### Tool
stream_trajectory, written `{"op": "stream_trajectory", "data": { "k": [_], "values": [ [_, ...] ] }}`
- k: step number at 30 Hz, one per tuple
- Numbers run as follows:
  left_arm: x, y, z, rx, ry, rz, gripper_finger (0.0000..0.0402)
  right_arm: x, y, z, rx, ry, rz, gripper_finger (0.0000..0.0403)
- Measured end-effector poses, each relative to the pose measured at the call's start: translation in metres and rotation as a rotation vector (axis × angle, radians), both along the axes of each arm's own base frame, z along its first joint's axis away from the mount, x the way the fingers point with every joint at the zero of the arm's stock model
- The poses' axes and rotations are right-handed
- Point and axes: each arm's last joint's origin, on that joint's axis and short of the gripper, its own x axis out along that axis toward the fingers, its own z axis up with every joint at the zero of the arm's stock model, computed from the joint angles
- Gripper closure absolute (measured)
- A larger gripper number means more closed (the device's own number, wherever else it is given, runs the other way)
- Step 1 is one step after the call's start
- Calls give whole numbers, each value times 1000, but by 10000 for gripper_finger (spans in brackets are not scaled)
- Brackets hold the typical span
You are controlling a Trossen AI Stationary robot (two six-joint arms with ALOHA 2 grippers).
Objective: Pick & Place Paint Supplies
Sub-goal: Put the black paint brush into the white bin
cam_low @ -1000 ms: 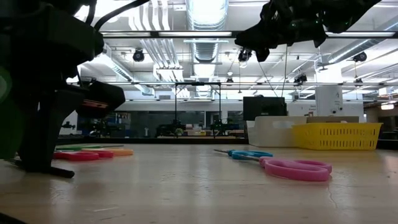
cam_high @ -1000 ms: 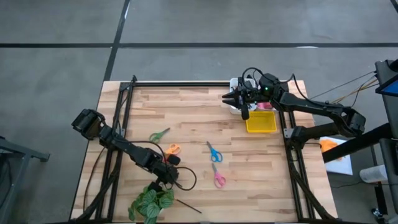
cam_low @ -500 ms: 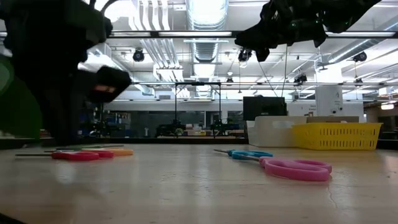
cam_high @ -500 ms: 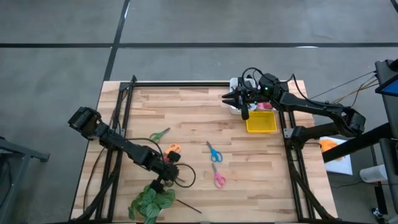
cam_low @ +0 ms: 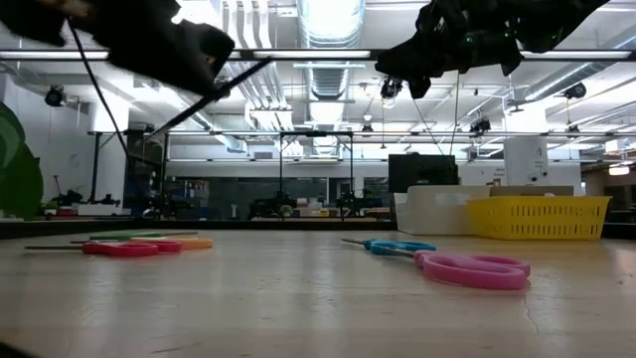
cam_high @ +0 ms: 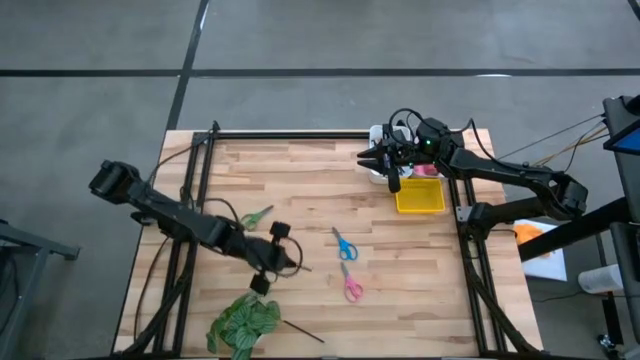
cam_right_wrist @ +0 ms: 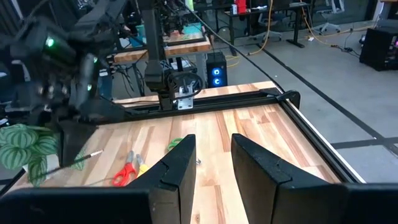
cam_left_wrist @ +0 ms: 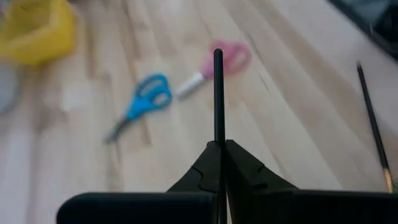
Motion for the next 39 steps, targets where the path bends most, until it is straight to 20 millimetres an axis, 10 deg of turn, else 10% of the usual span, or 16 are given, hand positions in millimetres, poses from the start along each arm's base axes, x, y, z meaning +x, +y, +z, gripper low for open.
{"op": "stream_trajectory", "data": {
  "k": [17, 39],
  "values": [
    [48, 80, 50, -98, -202, 330, 394, 0, 0, 0, 0, 0, 0, 303],
    [169, 134, -19, -191, 115, 553, 394, 0, 0, 0, 1, 2, -1, 303]
  ]
}}
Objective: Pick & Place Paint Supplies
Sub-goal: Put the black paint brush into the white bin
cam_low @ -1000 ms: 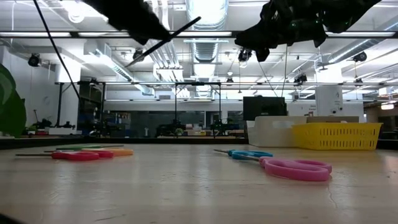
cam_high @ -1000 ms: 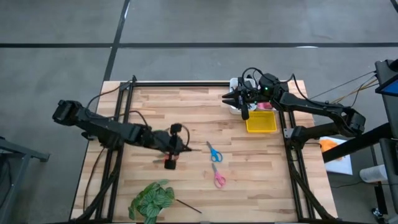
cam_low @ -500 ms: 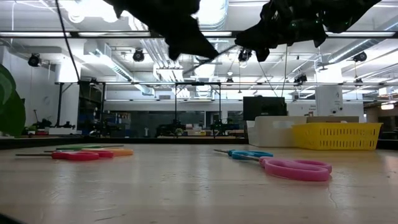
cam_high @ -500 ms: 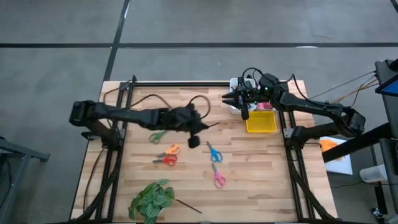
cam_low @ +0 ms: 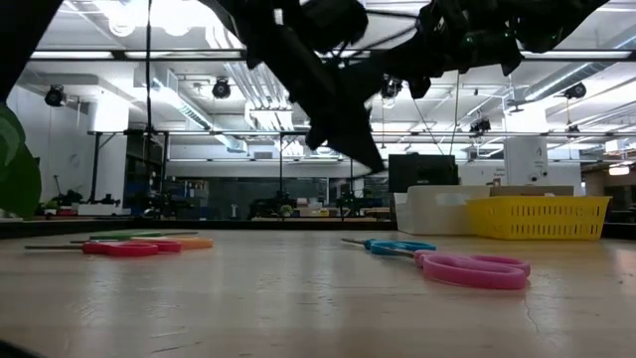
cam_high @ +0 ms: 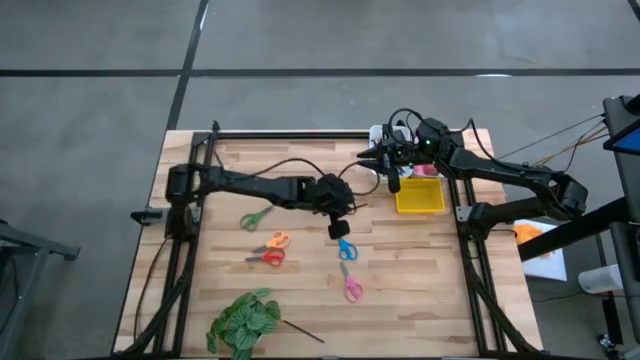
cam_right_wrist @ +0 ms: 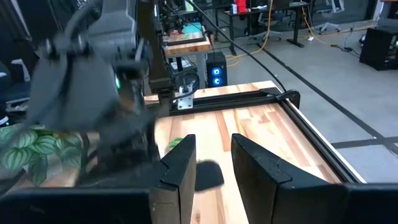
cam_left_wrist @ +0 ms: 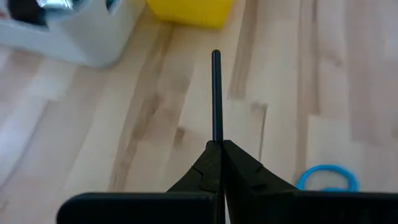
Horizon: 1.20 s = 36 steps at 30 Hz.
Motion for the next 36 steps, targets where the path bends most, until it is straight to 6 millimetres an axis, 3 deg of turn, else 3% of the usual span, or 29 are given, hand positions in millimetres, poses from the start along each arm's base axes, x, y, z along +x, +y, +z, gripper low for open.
{"op": "stream_trajectory", "data": {
  "k": [12, 24, 36],
  "values": [
    [4, 8, -50, -44, 138, 58, 394, 0, 0, -1, 3, 6, 0, 303],
    [3, 12, -55, -52, 156, 68, 394, 0, 0, -1, 7, 12, 0, 303],
    [-8, 12, -72, -117, 171, 114, 394, 0, 0, -1, 7, 12, 0, 303]
  ]
}}
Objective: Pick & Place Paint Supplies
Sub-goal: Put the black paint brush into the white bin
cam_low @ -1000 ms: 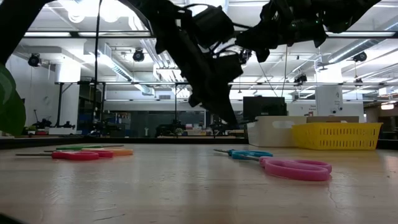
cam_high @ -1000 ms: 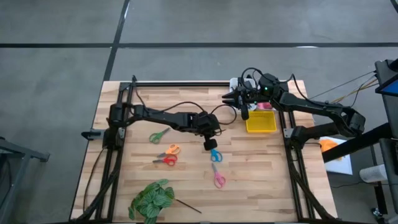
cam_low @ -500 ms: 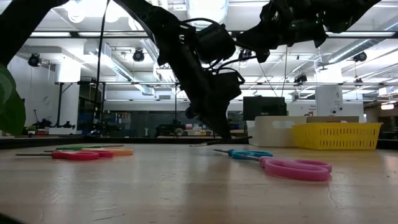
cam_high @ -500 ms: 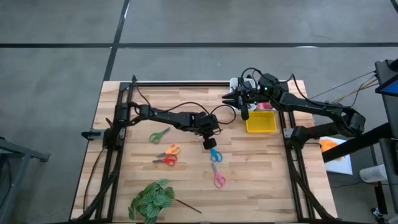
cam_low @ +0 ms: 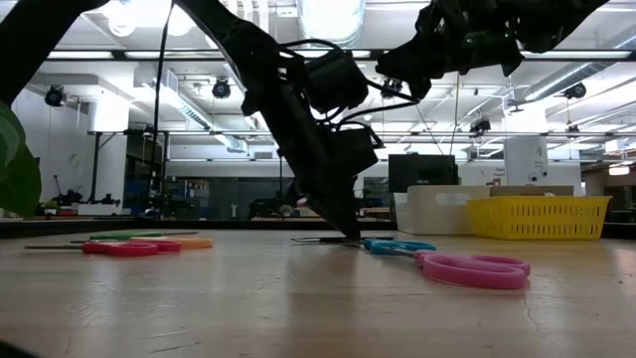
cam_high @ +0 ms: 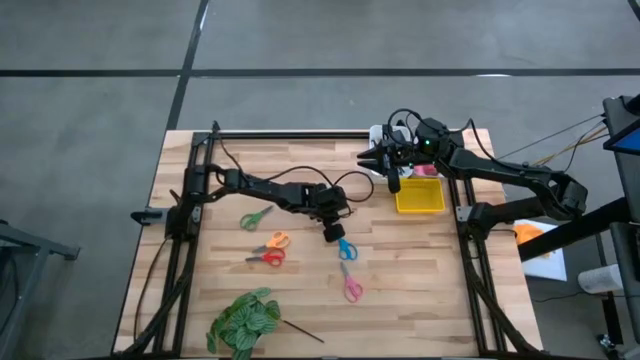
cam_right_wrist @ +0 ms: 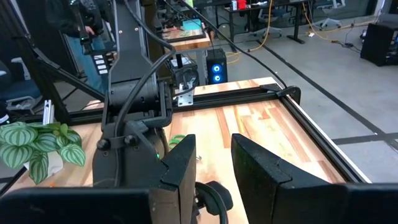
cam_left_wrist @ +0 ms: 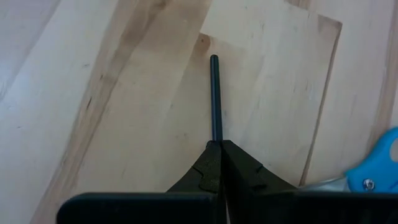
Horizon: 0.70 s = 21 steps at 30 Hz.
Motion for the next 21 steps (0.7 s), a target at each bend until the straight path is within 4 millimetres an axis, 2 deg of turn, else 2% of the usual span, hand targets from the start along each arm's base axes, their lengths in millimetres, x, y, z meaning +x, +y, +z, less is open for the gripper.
{"op": "stream_trajectory", "data": {
  "k": [12, 21],
  "values": [
    [1, 3, 0, -52, -35, 47, 390, 0, 0, 0, 0, 1, 0, 303],
    [2, 9, 1, -119, -57, 27, 328, 0, 0, 0, 1, 1, 0, 303]
  ]
}}
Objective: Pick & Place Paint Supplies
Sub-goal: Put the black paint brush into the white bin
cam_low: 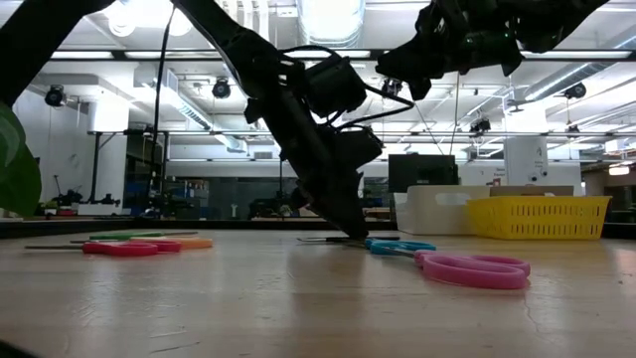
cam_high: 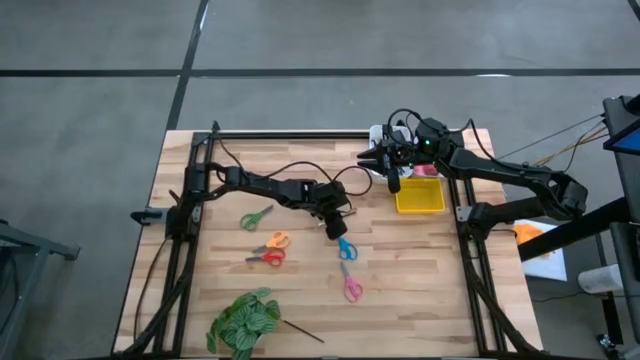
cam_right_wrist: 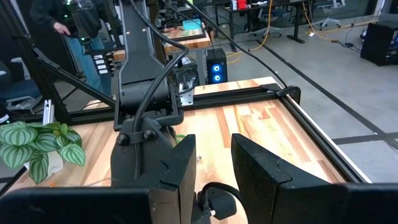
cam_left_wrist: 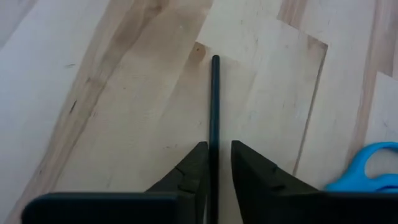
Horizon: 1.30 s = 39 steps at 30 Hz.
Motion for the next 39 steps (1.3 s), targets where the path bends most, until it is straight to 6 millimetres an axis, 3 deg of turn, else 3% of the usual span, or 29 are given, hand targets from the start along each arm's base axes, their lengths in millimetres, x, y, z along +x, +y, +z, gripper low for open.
{"op": "stream_trajectory", "data": {
  "k": [5, 11, 16, 21, 28, 35, 39],
  "values": [
    [1, -1, 13, 1, -47, -5, 315, 0, 0, 0, 0, 0, 0, 303],
    [-3, 2, 57, 64, -188, -42, 315, 0, 0, 0, 0, 0, 0, 303],
    [-24, 10, 96, 117, -335, -36, 315, 0, 0, 0, 1, 2, 1, 303],
    [-71, 11, 127, 180, -505, -23, 315, 0, 0, -1, 8, 14, -1, 303],
    [-163, -5, 142, 241, -614, -48, 315, 0, 0, -1, 7, 11, -1, 303],
    [-246, -21, 130, 267, -760, -37, 315, 0, 0, -1, 7, 11, -1, 303],
    [-278, -27, 118, 239, -854, -2, 315, 0, 0, -1, 7, 11, -1, 303]
  ]
}}
